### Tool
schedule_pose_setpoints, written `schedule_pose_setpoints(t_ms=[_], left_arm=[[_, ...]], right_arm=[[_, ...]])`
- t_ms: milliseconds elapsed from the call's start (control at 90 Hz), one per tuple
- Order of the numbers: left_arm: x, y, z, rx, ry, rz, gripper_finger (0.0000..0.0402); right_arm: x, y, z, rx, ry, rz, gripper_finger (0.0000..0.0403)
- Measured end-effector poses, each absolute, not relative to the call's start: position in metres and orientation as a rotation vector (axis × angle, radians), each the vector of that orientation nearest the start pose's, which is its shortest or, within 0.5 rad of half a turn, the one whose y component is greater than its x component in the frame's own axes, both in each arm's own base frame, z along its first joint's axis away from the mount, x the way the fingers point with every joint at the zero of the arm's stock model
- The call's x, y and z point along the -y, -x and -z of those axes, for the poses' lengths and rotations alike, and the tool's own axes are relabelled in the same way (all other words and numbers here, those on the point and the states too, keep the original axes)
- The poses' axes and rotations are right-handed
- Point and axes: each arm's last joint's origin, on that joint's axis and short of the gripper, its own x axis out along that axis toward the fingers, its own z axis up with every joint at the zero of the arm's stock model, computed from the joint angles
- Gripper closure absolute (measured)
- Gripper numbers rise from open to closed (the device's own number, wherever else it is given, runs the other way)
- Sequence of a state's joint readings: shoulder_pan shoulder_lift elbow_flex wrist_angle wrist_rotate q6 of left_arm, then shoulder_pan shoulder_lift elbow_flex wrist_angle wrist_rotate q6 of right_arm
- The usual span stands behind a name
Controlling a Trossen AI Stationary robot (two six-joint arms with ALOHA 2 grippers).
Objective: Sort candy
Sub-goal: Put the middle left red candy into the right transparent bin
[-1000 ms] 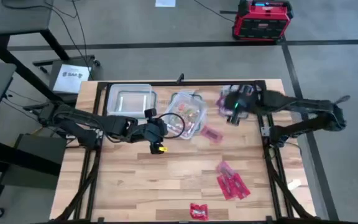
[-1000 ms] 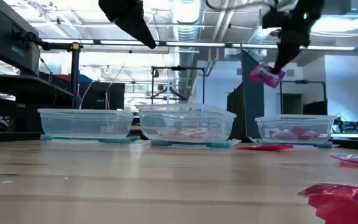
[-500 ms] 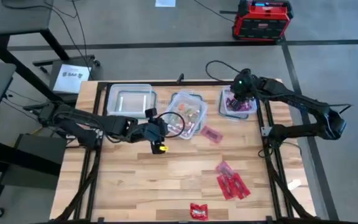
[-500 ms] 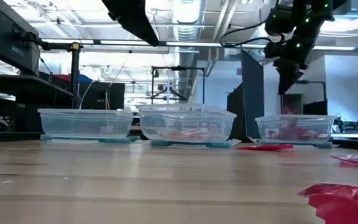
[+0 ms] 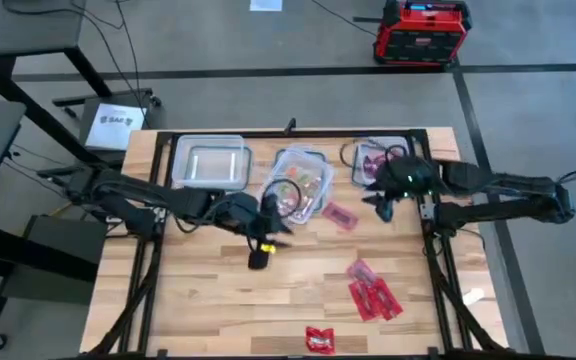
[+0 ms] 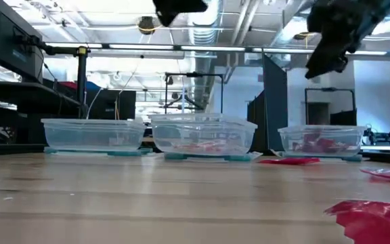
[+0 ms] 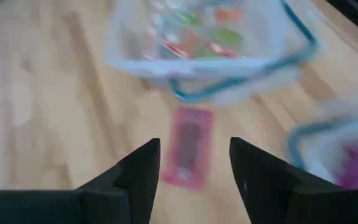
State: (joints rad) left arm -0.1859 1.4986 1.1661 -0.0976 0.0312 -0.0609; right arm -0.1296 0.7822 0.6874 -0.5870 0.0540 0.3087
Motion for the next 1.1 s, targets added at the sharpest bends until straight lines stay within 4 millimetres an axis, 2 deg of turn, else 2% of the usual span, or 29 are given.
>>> schedule_pose_setpoints(t_ms=[200, 389, 500, 633, 933, 1100], left_arm=[[0.082, -0.362, -0.262, -0.621, 0.031, 0.259, 0.0244], [0.108, -0.395, -0.243, -0.700, 0.006, 0.302, 0.0227], [0.127, -0.411, -0.229, -0.733, -0.045, 0.345, 0.0227], [0.156, -0.425, -0.218, -0.737, -0.125, 0.418, 0.0226], [0.210, -0.453, -0.195, -0.727, -0.187, 0.533, 0.0226], [0.228, -0.458, -0.179, -0.743, -0.192, 0.556, 0.0226]], right_arm=[[-0.004, -0.164, -0.259, -0.515, -0.217, 0.268, 0.0225], [-0.018, -0.170, -0.266, -0.425, -0.097, 0.279, 0.0225], [-0.021, -0.171, -0.267, -0.409, -0.092, 0.278, 0.0225], [-0.027, -0.171, -0.264, -0.425, -0.120, 0.255, 0.0225], [-0.033, -0.174, -0.260, -0.448, -0.112, 0.241, 0.0225], [-0.034, -0.175, -0.260, -0.446, -0.121, 0.248, 0.0225]])
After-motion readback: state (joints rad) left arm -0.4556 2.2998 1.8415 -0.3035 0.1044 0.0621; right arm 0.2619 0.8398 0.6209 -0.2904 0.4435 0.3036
